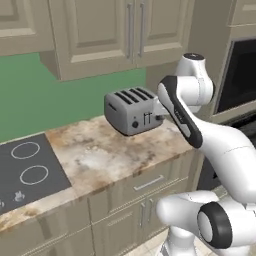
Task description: Take a straw from the drawer in front and place it inside the glass cup on the dining counter.
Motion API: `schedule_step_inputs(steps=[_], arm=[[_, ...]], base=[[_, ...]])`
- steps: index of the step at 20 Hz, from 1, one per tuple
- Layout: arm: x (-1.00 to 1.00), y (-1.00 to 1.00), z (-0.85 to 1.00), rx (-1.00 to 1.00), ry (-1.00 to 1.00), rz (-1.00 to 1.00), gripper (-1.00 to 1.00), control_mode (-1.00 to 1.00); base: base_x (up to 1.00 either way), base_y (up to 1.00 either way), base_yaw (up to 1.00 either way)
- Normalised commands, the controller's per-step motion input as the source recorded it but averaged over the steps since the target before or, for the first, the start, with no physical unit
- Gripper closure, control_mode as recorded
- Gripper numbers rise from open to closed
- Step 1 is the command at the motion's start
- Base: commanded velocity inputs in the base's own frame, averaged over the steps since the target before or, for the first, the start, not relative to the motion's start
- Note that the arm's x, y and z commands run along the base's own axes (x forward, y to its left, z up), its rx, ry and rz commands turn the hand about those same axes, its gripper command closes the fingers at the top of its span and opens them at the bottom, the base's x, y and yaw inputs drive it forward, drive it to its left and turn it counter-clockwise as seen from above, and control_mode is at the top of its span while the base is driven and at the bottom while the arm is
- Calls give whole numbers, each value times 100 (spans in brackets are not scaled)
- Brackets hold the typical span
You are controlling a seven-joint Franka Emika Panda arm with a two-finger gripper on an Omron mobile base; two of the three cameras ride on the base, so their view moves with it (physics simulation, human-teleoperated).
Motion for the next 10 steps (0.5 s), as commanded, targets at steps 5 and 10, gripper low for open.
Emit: schedule_step_inputs(steps=[5, 10], arm=[[0, 0, 0, 0, 0, 0, -100, 100], [0, 0, 0, 0, 0, 0, -100, 100]], base=[[-46, 87, -38], [-22, 60, -38]])
